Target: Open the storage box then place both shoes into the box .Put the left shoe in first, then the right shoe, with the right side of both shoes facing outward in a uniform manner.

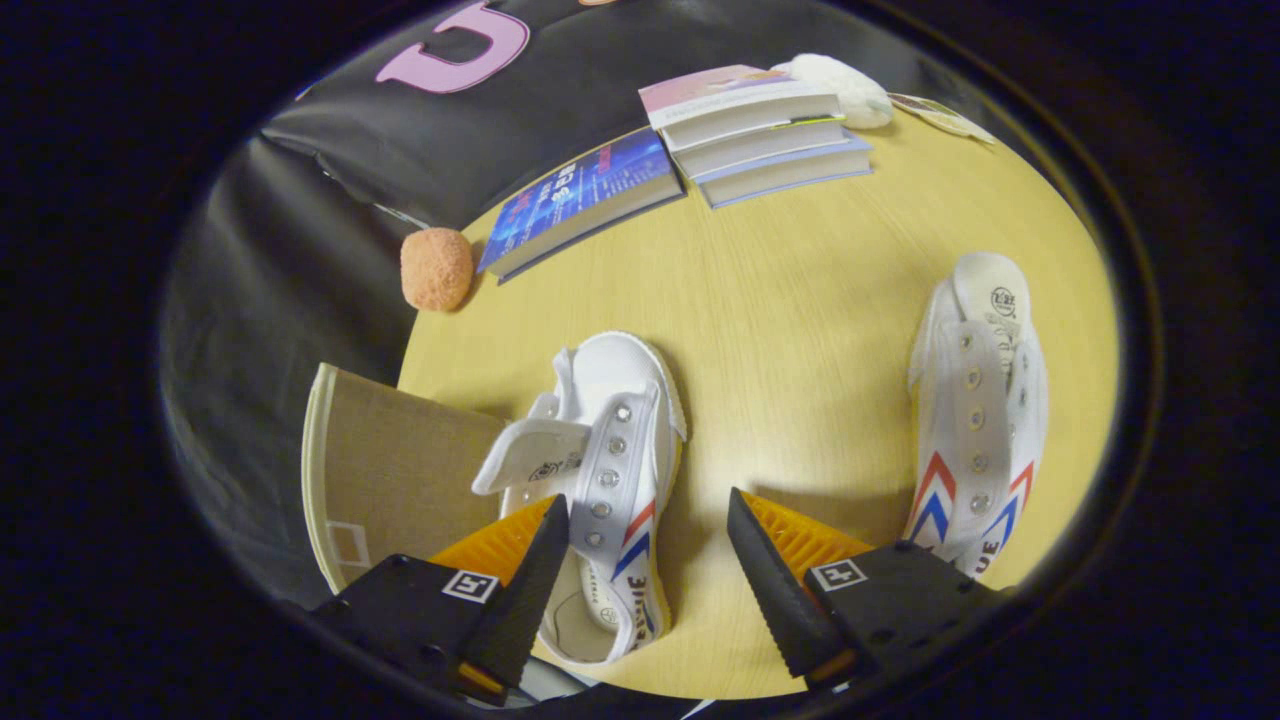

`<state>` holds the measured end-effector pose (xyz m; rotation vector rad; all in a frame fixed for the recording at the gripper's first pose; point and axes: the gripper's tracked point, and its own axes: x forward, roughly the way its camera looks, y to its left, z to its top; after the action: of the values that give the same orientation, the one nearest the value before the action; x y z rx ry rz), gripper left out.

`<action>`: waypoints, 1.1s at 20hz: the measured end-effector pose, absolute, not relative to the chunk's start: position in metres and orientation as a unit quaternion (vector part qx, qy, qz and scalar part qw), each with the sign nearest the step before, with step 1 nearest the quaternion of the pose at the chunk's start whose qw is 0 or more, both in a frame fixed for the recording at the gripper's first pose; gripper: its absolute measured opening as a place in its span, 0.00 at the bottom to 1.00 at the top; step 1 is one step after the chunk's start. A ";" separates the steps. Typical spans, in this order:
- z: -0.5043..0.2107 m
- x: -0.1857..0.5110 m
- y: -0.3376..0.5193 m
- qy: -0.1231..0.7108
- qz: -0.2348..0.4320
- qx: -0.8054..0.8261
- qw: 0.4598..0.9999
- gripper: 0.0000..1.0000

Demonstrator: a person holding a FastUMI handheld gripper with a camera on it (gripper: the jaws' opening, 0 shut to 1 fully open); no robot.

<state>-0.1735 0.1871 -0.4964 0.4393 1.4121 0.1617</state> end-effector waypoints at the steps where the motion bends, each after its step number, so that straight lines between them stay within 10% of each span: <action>1: -0.499 -0.174 0.190 0.647 0.070 0.199 0.733 0.97; 7: -0.513 -0.180 0.209 0.666 0.066 0.195 0.717 0.76; 16: -0.517 -0.188 0.203 0.681 0.035 0.181 0.709 0.11; 22: -0.494 -0.181 0.207 0.666 0.028 0.264 0.697 0.05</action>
<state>-0.1808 0.2075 -0.4939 0.5876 1.4855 0.0620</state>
